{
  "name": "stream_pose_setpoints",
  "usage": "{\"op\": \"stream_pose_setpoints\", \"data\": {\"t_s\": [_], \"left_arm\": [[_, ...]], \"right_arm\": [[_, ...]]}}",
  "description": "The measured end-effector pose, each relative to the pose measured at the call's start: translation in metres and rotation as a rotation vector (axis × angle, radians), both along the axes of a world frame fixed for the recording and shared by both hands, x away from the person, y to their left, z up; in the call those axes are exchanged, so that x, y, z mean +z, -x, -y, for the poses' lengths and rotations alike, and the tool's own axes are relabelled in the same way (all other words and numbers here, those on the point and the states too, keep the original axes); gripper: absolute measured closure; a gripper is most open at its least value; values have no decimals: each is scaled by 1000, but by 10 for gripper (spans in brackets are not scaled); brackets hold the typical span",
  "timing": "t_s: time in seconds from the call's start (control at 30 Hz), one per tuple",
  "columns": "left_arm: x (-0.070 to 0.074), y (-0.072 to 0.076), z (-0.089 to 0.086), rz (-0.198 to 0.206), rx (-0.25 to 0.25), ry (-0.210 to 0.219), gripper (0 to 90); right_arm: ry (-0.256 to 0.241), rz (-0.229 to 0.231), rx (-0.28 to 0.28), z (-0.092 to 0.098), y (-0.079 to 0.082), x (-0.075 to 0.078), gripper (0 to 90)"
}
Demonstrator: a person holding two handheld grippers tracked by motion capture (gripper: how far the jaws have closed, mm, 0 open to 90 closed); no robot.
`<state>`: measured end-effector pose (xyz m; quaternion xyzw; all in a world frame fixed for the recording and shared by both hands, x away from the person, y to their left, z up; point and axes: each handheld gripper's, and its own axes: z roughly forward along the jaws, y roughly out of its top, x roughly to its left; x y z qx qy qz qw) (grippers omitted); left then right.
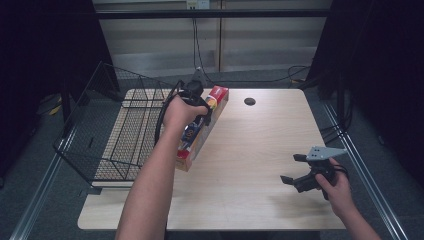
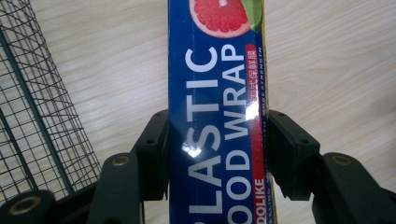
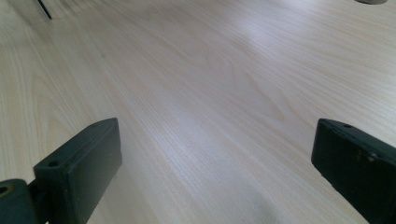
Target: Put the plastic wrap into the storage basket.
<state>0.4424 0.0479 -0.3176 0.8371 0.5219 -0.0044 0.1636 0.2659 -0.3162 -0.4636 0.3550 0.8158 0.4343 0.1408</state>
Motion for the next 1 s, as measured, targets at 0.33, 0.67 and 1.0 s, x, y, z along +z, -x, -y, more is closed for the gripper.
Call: {"op": "stream_pose_setpoints", "data": {"t_s": [0.33,0.67,1.0], "left_arm": [[19,1,-14,14,32,10,466],[36,4,-31,16,63,5,466],[51,3,-46,20,86,-1,466]], "right_arm": [[1,4,-2,0,0,0,17],[-2,0,17,0,0,0,17],[-1,-2,15,0,1,0,17]]}}
